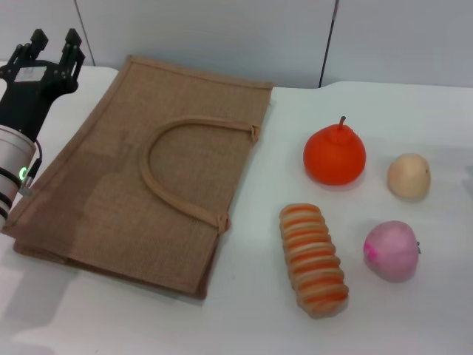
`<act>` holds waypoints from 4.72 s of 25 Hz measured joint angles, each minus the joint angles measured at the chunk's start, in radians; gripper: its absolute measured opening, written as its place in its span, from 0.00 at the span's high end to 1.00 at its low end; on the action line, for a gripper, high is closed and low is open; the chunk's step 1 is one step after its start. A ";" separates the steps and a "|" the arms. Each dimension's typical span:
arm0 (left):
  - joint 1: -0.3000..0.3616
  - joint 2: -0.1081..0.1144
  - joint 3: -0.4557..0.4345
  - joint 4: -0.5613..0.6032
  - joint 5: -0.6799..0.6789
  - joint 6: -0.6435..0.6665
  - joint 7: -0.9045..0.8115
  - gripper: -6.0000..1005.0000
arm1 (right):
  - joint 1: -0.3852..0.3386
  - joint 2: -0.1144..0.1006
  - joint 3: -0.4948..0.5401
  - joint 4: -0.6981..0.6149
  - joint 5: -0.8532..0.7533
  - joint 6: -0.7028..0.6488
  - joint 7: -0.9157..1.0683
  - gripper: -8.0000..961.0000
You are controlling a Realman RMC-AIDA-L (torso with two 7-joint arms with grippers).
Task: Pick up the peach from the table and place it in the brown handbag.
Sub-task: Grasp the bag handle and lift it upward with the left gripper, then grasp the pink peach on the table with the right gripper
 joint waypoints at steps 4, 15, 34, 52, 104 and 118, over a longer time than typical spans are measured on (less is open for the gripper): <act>0.000 0.000 0.000 0.000 0.000 0.002 0.000 0.44 | 0.000 0.000 0.000 0.000 0.000 0.000 0.000 0.10; -0.009 0.004 0.000 0.001 0.038 0.051 -0.101 0.44 | 0.000 -0.002 0.000 0.000 0.000 -0.011 0.000 0.10; -0.015 0.029 0.002 0.419 0.743 0.259 -1.132 0.44 | -0.004 -0.003 -0.002 0.000 0.000 -0.014 -0.002 0.10; -0.061 0.000 0.369 0.812 1.316 0.407 -1.839 0.44 | 0.001 -0.004 -0.003 0.003 0.000 -0.037 -0.003 0.10; -0.089 0.002 0.949 0.765 1.615 0.754 -2.159 0.69 | 0.005 -0.003 0.000 0.003 0.000 -0.037 -0.003 0.11; -0.044 0.001 0.949 0.798 1.502 0.817 -2.160 0.87 | 0.005 -0.004 -0.051 0.006 -0.048 -0.016 0.009 0.11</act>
